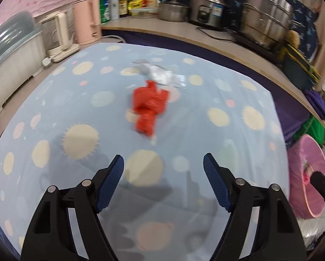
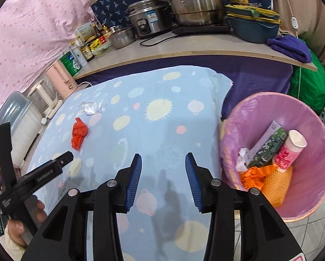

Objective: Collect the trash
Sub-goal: 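Move both tools back over the sheet toward the red bag and wrapper, then grasp the red plastic bag with the left tool while the right tool grasps the clear wrapper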

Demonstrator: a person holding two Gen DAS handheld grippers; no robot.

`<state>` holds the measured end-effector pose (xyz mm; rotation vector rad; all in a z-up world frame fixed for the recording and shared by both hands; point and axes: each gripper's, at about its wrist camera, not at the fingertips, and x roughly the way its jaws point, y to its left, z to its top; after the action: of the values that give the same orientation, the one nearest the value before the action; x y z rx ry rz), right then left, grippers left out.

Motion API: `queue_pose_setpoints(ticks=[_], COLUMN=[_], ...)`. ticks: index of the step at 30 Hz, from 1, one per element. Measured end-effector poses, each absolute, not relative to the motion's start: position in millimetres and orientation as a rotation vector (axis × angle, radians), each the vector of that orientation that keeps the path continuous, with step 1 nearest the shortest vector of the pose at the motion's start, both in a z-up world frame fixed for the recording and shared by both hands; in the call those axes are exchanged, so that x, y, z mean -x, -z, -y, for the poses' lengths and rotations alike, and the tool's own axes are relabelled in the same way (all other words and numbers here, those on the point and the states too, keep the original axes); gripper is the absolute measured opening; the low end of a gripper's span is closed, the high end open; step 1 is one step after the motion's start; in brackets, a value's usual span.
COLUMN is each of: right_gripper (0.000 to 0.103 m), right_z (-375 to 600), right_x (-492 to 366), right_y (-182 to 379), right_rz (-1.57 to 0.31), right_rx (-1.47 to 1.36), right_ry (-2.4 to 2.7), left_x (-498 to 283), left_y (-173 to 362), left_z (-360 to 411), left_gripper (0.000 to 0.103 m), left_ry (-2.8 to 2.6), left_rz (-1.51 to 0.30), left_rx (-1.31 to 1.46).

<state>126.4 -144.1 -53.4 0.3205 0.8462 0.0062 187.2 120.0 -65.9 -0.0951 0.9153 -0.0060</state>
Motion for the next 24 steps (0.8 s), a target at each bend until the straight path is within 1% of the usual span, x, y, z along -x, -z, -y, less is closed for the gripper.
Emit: queue_pose_setpoints(ticks=[4, 10, 12, 13, 14, 15, 16, 17, 18, 19, 20, 24], right_gripper=[0.041, 0.041, 0.041, 0.041, 0.041, 0.041, 0.041, 0.041, 0.041, 0.041, 0.041, 0.041], right_z=[129.1, 109.2, 103.1, 99.7, 96.3, 93.3, 89.9, 85.2, 81.8, 77.3, 72.2, 50.0], right_x=[-144.4, -173.0, -183.0, -188.8, -195.0, -199.3, -204.2, -210.5, -215.1, -220.2, -225.4, -244.8], right_y=[59.2, 69.5, 71.9, 73.0, 74.2, 75.1, 76.3, 77.3, 78.0, 78.4, 78.9, 79.0], right_rz=[-0.867, -0.896, -0.901, -0.904, -0.907, -0.909, -0.910, -0.913, -0.913, -0.913, -0.914, -0.914], right_rx=[-0.308, -0.292, -0.286, -0.282, -0.278, -0.277, -0.275, -0.271, -0.268, -0.265, -0.262, -0.244], right_ry=[-0.026, -0.049, -0.056, -0.060, -0.065, -0.069, -0.076, -0.084, -0.090, -0.098, -0.110, -0.160], left_x=[-208.4, -235.7, -242.3, -245.7, -248.7, -250.7, -253.1, -255.2, -256.4, -256.8, -256.4, -252.3], left_y=[76.8, 94.5, 97.5, 98.7, 100.0, 100.8, 101.9, 103.1, 104.1, 104.0, 103.4, 93.7], left_z=[-140.3, -147.0, -146.0, -146.0, -146.3, -146.4, -147.7, -149.4, -150.9, -153.0, -155.0, -167.9], left_gripper=[0.072, 0.071, 0.066, 0.060, 0.057, 0.047, 0.034, 0.024, 0.020, 0.013, 0.011, 0.009], left_ry=[-0.031, -0.023, -0.007, 0.000, 0.008, 0.018, 0.026, 0.035, 0.039, 0.040, 0.040, 0.029], left_rz=[-0.928, -0.958, -0.961, -0.965, -0.971, -0.978, -0.987, -0.997, -1.005, -1.007, -1.002, -0.976], left_rx=[0.101, 0.096, 0.098, 0.098, 0.099, 0.104, 0.114, 0.124, 0.130, 0.134, 0.136, 0.155])
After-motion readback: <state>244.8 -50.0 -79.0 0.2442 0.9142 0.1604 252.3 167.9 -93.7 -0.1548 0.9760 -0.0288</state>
